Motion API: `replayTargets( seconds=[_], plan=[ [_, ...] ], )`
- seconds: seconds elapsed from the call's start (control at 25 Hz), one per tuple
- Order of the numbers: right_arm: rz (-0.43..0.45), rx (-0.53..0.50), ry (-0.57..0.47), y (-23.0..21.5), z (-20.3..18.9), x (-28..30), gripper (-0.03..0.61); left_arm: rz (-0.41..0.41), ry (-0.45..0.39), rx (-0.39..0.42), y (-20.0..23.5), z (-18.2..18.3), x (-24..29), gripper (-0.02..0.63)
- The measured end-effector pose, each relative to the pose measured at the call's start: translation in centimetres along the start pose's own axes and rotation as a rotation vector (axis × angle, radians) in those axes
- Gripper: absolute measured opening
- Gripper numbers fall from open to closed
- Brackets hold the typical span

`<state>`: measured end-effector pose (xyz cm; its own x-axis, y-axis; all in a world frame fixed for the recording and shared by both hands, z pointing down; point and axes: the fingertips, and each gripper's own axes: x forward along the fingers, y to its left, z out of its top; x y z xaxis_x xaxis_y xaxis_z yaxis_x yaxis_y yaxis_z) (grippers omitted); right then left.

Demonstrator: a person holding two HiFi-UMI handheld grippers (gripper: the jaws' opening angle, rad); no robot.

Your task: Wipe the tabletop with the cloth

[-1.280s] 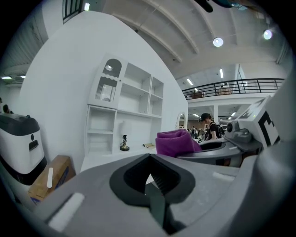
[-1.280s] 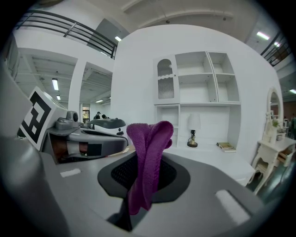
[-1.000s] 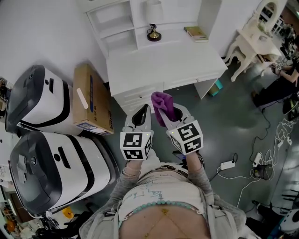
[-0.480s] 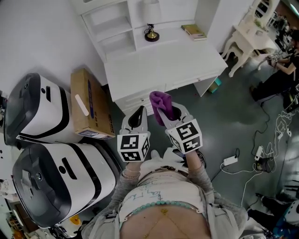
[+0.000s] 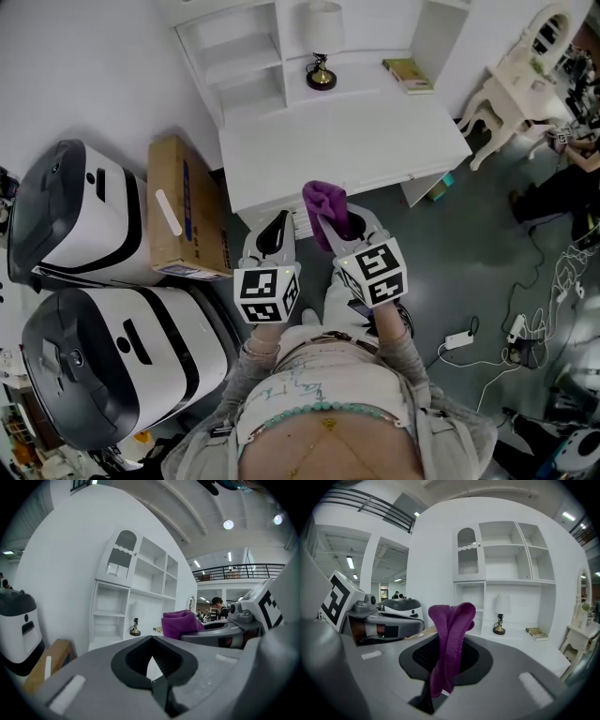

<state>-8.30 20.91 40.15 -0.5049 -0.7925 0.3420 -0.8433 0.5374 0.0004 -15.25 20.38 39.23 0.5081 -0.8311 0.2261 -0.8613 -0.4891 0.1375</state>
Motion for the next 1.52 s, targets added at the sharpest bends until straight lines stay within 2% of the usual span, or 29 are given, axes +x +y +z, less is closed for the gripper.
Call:
replayTargets(
  seconds=[0.4, 0.68, 0.84, 1.2, 1.52],
  plan=[
    [0.077, -0.033, 0.007, -6.2, 2.4, 5.4, 0.084, 0.024, 0.019, 0.013, 0.7, 2.4, 8.2, 0.005],
    [0.114, -0.047, -0.005, -11.1, 3.7, 7.6, 0.084, 0.080, -0.016, -0.001, 0.8, 4.3, 13.0, 0.005],
    [0.155, -0.059, -0.006, -13.3, 3.9, 8.5, 0.084, 0.116, -0.009, -0.005, 0.4, 4.3, 15.1, 0.005],
    [0.260, -0.065, 0.012, -14.1, 3.6, 10.8, 0.084, 0.218, 0.019, -0.039, 1.7, 3.4, 16.2, 0.005],
    [0.252, -0.051, 0.015, -13.9, 4.2, 13.4, 0.084, 0.222, 0.009, -0.052, 4.4, 3.9, 17.2, 0.005]
  ],
)
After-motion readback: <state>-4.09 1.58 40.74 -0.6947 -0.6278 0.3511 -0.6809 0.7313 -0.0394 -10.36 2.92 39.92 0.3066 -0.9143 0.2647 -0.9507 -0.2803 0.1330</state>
